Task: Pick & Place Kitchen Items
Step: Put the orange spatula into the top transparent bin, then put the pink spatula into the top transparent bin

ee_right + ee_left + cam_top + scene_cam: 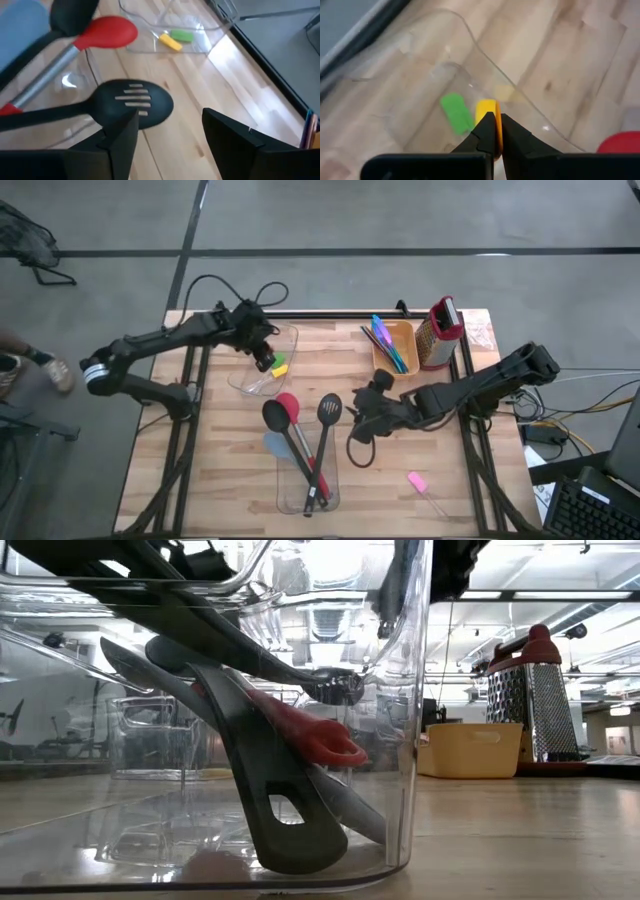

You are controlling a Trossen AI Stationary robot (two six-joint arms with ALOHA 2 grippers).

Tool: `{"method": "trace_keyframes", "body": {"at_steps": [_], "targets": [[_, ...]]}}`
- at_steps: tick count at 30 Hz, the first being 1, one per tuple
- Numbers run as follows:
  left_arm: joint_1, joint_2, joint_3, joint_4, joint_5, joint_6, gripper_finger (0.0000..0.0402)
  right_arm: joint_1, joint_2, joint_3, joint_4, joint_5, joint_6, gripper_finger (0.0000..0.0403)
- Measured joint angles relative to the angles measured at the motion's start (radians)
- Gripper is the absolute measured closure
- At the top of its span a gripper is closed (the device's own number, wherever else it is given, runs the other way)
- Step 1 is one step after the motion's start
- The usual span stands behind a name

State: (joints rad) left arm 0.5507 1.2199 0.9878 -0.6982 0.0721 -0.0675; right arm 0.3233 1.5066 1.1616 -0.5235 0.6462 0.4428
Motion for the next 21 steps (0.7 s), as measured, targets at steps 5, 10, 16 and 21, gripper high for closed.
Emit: {"method": "trace_keyframes", "body": {"at_steps": [5, 10, 16, 21], "targets": [[0.026, 0.076, 0.001, 0.001, 0.02, 0.011, 0.0376, 0.0, 0.0, -0.045, 0.001, -0.004, 0.041, 0.0192], [0.026, 0.129, 0.001, 0.004, 0.016, 0.012, 0.0346, 0.003, 0.0, -0.102, 0.0, -0.084, 0.105, 0.0195], [0.026, 0.135, 0.0, 0.028, -0.015, 0.034, 0.0297, 0.026, 0.0, -0.161, -0.007, -0.265, 0.227, 0.0186], [0.026, 0.1, 0.0, 0.054, -0.02, 0.066, 0.0231, 0.062, 0.0, -0.22, -0.027, -0.435, 0.376, 0.0182]]}}
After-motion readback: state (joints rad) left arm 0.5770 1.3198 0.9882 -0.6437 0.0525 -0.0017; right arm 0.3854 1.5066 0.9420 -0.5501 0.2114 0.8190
